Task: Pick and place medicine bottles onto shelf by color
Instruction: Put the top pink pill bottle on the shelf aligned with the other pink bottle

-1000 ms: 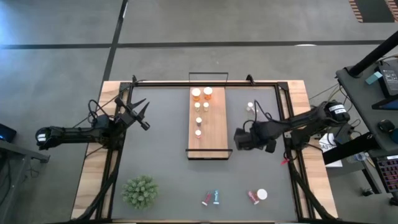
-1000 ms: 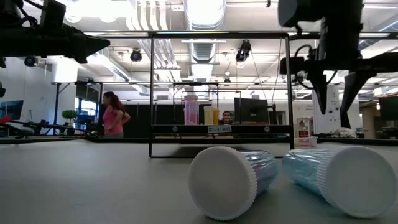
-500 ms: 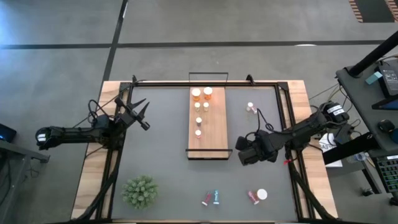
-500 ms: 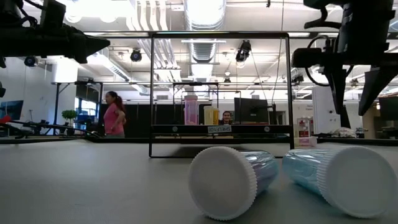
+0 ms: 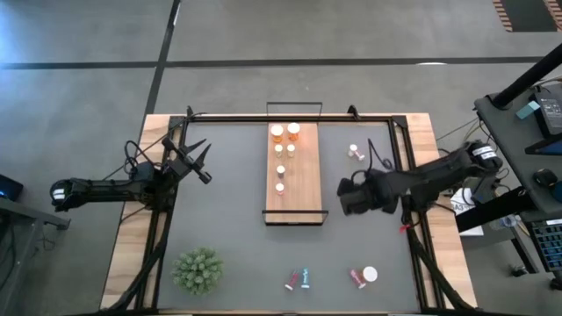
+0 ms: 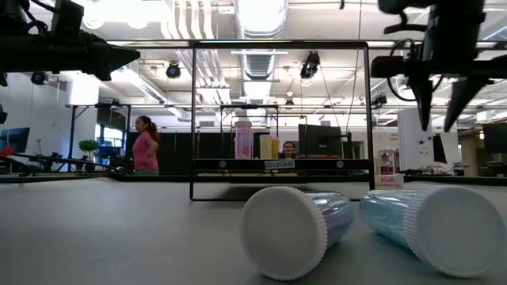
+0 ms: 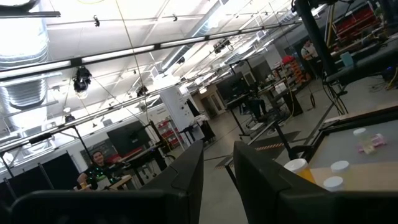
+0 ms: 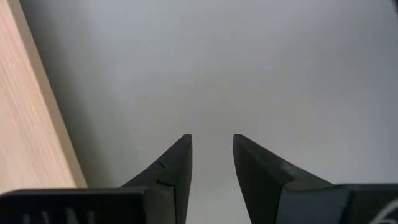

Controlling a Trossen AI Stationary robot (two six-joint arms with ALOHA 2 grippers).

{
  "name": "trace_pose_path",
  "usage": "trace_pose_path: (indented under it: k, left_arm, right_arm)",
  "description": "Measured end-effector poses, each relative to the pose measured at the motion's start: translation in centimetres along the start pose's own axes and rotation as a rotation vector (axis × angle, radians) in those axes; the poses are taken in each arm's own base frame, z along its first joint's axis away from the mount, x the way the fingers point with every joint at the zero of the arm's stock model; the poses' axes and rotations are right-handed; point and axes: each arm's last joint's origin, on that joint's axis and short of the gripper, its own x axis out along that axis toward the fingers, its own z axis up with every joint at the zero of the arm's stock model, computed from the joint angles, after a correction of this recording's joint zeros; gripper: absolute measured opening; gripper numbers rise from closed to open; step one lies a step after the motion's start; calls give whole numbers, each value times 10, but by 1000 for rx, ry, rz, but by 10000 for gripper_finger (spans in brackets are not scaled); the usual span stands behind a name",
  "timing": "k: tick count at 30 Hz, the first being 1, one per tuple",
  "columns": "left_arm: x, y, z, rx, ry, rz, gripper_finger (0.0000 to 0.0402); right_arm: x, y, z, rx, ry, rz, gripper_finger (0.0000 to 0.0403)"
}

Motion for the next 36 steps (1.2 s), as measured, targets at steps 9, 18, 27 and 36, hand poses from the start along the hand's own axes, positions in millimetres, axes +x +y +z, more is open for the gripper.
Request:
trace_pose_path:
  k: [9, 18, 27, 36]
  left_arm:
    - [0, 0, 0, 0, 0, 0, 72]
    - [0, 0, 0, 0, 0, 0, 72]
    - [0, 0, 0, 0, 0, 0, 72]
    - [0, 0, 0, 0, 0, 0, 72]
  right_arm:
    - [11, 19, 64, -90, 15, -56, 93]
    - [32, 32, 126, -226, 96, -55, 93]
    - [60, 42, 143, -354, 180, -109, 98]
    - [76, 48, 166, -483, 172, -61, 131]
